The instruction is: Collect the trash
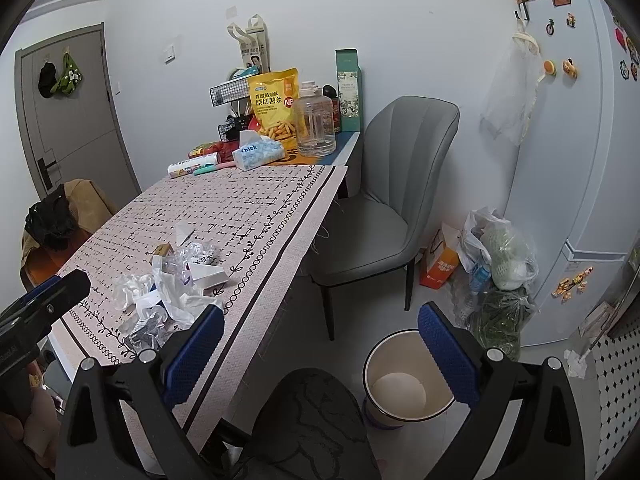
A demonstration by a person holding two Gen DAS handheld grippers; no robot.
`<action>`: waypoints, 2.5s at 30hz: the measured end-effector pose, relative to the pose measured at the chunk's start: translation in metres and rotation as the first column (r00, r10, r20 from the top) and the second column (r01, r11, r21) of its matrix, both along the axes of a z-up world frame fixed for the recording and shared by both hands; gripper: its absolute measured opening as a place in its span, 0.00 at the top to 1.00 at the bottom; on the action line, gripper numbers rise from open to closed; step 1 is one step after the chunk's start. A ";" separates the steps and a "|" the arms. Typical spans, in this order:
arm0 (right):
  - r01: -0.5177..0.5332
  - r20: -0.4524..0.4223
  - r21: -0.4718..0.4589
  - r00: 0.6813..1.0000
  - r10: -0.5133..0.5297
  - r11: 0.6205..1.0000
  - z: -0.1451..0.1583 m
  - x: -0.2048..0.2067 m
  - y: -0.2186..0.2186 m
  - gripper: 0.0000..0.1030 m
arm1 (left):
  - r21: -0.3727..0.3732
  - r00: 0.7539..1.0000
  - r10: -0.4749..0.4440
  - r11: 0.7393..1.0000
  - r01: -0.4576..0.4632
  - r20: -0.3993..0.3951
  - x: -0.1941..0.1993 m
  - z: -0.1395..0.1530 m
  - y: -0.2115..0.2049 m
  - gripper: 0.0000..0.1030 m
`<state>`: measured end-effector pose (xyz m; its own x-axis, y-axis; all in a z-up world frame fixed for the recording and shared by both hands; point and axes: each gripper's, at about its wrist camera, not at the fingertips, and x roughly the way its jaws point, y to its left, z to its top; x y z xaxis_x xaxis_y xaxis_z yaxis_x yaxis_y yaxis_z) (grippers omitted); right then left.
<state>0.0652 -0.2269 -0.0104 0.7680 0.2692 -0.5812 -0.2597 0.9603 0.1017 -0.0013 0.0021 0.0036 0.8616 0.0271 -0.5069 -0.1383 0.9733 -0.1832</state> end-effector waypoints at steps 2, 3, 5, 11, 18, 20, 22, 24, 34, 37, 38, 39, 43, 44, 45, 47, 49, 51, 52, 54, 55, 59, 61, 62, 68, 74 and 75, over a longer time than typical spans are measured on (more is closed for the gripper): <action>0.000 0.007 0.003 1.000 0.000 1.000 0.001 0.000 -0.001 0.07 | 0.000 1.000 0.001 1.000 -0.001 0.001 0.000 0.000 0.000 0.06; 0.001 0.011 0.006 1.000 -0.001 1.000 0.001 -0.001 -0.001 0.08 | -0.001 1.000 0.002 1.000 -0.002 0.002 0.000 0.000 0.000 0.06; 0.005 0.020 0.006 1.000 -0.005 1.000 0.002 -0.002 0.000 0.08 | -0.003 1.000 0.003 1.000 -0.003 0.004 -0.001 -0.001 0.001 0.06; 0.010 0.021 0.008 1.000 -0.010 1.000 0.003 -0.001 -0.001 0.08 | -0.008 1.000 0.009 1.000 -0.009 0.013 -0.003 -0.001 0.003 0.06; 0.006 0.016 0.008 1.000 -0.006 1.000 0.003 -0.003 -0.001 0.08 | -0.009 1.000 0.015 1.000 -0.015 0.021 -0.005 0.000 0.004 0.06; 0.008 0.010 0.014 1.000 -0.008 1.000 0.003 -0.002 -0.001 0.08 | -0.009 1.000 0.017 1.000 -0.017 0.022 -0.006 0.001 0.005 0.06; 0.010 0.003 0.020 1.000 -0.010 1.000 0.002 -0.001 -0.001 0.07 | -0.009 1.000 0.023 1.000 -0.023 0.020 -0.006 0.001 0.005 0.06; 0.008 0.001 0.022 1.000 -0.008 1.000 0.003 -0.001 -0.001 0.07 | -0.014 1.000 0.023 1.000 -0.023 0.018 -0.005 0.001 0.006 0.06; 0.003 0.006 0.018 1.000 -0.003 1.000 0.001 -0.002 0.002 0.08 | -0.025 1.000 0.027 0.999 -0.027 0.009 -0.006 -0.001 0.007 0.06; 0.002 0.001 0.019 1.000 -0.002 1.000 0.000 -0.002 0.002 0.07 | -0.025 1.000 0.026 0.999 -0.026 0.003 -0.005 -0.002 0.007 0.06; 0.002 0.000 0.019 1.000 -0.002 1.000 -0.001 -0.002 0.002 0.07 | -0.025 1.000 0.025 0.999 -0.025 0.001 -0.005 -0.002 0.007 0.06; 0.001 -0.001 0.018 1.000 -0.001 1.000 -0.002 -0.002 0.001 0.07 | -0.028 1.000 0.024 0.999 -0.024 -0.001 -0.004 -0.003 0.007 0.06; -0.003 -0.018 0.015 1.000 0.004 1.000 -0.007 0.001 0.006 0.07 | -0.049 1.000 0.024 0.998 -0.024 -0.014 -0.004 -0.009 0.014 0.06; -0.006 -0.022 0.014 1.000 0.006 1.000 -0.008 0.003 0.007 0.07 | -0.055 1.000 0.023 0.998 -0.024 -0.017 -0.004 -0.011 0.016 0.06; -0.008 -0.028 0.013 1.000 0.008 1.000 -0.009 0.005 0.009 0.08 | -0.061 1.000 0.024 0.998 -0.025 -0.019 -0.005 -0.013 0.021 0.06; -0.012 -0.034 0.016 0.999 0.013 1.000 -0.011 0.010 0.015 0.08 | -0.069 0.999 0.027 0.997 -0.028 -0.023 -0.007 -0.018 0.028 0.06; -0.037 -0.034 0.020 0.999 0.038 0.999 -0.011 0.013 0.023 0.08 | -0.078 0.999 0.038 0.996 -0.041 -0.036 -0.009 -0.024 0.040 0.06; -0.073 -0.048 0.027 0.996 0.075 0.997 -0.015 0.017 0.034 0.08 | -0.089 0.997 0.052 0.994 -0.057 -0.055 -0.009 -0.033 0.053 0.06; -0.085 -0.054 0.029 0.995 0.087 0.996 -0.017 0.018 0.037 0.08 | -0.095 0.996 0.057 0.993 -0.063 -0.066 -0.009 -0.037 0.059 0.06; -0.122 -0.075 0.036 0.989 0.124 0.992 -0.025 0.022 0.049 0.08 | -0.102 0.994 0.067 0.992 -0.076 -0.090 -0.009 -0.047 0.069 0.07; -0.140 -0.086 0.039 0.986 0.142 0.989 -0.029 0.024 0.055 0.08 | -0.103 0.992 0.072 0.991 -0.083 -0.100 -0.008 -0.050 0.073 0.09; -0.204 -0.119 0.032 0.971 0.206 0.978 -0.044 0.031 0.077 0.11 | -0.126 0.985 0.091 0.986 -0.110 -0.150 -0.003 -0.069 0.089 0.14; -0.232 -0.138 0.035 0.962 0.235 0.972 -0.051 0.034 0.089 0.15 | -0.135 0.980 0.098 0.983 -0.122 -0.173 -0.001 -0.079 0.095 0.21; -0.244 -0.146 0.040 0.958 0.247 0.969 -0.054 0.036 0.092 0.16 | -0.140 0.978 0.099 0.982 -0.126 -0.181 0.001 -0.083 0.098 0.23; -0.286 -0.204 0.060 0.934 0.292 0.956 -0.076 0.045 0.107 0.25 | -0.164 0.969 0.090 0.978 -0.130 -0.229 0.016 -0.103 0.105 0.36; -0.311 -0.251 0.082 0.913 0.322 0.947 -0.091 0.059 0.115 0.38 | -0.199 0.965 0.062 0.973 -0.115 -0.256 0.035 -0.119 0.107 0.50; -0.317 -0.257 0.089 0.909 0.329 0.944 -0.094 0.062 0.118 0.40 | -0.199 0.964 0.061 0.973 -0.115 -0.259 0.037 -0.120 0.107 0.67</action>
